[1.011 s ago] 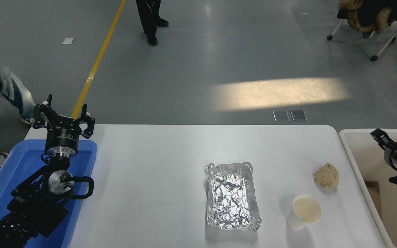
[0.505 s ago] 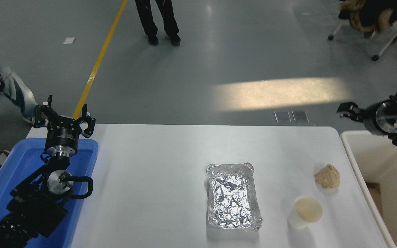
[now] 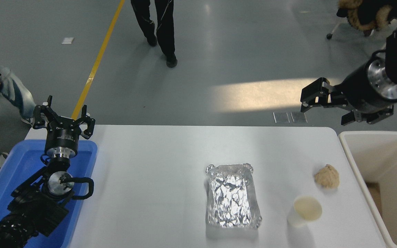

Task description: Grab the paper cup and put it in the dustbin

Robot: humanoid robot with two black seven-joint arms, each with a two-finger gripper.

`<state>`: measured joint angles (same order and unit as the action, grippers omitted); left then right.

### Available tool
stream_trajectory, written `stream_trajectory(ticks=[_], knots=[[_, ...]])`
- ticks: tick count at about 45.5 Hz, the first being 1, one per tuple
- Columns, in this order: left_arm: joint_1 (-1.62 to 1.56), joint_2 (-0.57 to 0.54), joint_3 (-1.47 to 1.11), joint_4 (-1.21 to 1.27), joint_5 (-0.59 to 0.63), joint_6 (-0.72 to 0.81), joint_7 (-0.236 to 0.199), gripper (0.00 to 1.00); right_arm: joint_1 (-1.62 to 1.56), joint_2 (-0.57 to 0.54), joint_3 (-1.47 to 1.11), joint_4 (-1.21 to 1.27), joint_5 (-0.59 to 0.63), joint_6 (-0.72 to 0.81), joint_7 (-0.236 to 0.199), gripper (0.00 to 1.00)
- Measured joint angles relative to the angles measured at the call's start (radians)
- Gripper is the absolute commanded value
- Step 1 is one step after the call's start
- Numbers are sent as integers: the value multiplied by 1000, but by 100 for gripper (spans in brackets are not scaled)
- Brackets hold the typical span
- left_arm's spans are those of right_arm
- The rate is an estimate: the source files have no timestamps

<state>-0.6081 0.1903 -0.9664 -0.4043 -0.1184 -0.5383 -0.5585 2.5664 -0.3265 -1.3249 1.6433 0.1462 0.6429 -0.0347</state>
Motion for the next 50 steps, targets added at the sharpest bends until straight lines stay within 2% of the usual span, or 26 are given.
stream_trajectory(ticks=[10,18,36,50], knots=[[0,0,0,0,-1,0,0,99,-32,9,18,17,1,40,-5,99],[0,0,0,0,-1,0,0,99,-143,11,23,18,-2,-3,-6,99],[1,0,0,0,0,0,-1,99,-558,14,54,0,-11,-305,-7,99],[0,0,0,0,0,0,-1,99,-788,7,105,-34,-67,-463,-6,99]])
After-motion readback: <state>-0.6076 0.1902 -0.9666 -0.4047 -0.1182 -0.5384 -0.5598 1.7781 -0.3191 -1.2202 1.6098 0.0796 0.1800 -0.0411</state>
